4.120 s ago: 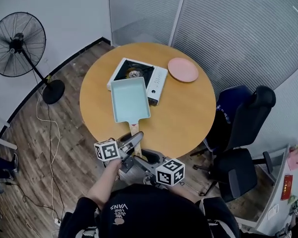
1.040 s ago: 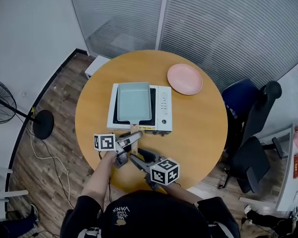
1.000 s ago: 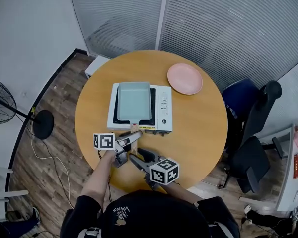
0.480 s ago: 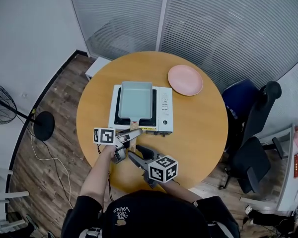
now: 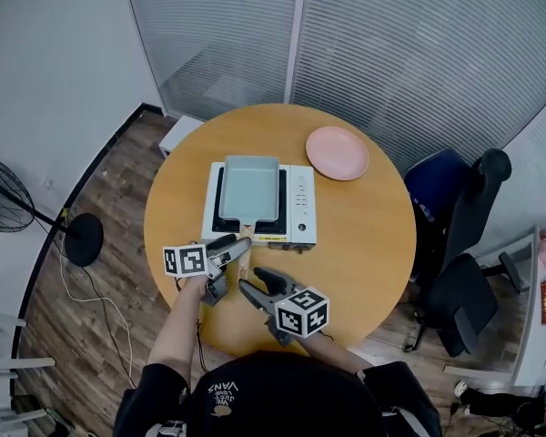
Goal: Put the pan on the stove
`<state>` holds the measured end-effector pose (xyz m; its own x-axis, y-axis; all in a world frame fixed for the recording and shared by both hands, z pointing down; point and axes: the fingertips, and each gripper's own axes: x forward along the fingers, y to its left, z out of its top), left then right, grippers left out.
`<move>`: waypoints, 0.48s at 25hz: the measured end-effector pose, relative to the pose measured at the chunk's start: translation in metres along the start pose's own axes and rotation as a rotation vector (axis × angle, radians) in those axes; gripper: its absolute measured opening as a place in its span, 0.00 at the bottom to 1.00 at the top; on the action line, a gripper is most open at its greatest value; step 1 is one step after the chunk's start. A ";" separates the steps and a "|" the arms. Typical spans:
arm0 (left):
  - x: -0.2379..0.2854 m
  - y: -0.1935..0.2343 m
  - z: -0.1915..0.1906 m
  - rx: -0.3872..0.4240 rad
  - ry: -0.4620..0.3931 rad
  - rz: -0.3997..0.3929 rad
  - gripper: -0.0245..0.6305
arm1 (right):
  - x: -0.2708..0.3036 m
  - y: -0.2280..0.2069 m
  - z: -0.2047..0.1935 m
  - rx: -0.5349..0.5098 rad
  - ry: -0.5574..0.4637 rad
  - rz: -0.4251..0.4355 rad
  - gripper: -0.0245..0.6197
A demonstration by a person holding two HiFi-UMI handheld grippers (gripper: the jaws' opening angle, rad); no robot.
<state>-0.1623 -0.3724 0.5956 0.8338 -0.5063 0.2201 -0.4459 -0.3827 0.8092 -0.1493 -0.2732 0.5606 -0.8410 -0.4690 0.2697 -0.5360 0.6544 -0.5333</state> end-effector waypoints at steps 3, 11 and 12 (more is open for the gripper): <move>-0.021 -0.002 0.011 0.051 -0.095 0.046 0.53 | -0.009 0.001 0.000 -0.015 -0.005 -0.017 0.33; -0.074 -0.028 0.007 0.156 -0.240 0.108 0.53 | -0.035 0.018 -0.007 -0.046 -0.025 -0.056 0.33; -0.081 -0.031 0.004 0.169 -0.247 0.114 0.53 | -0.038 0.021 -0.009 -0.051 -0.027 -0.059 0.33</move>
<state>-0.2173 -0.3228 0.5511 0.6805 -0.7175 0.1489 -0.5970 -0.4250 0.6804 -0.1294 -0.2367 0.5462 -0.8060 -0.5231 0.2771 -0.5881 0.6545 -0.4751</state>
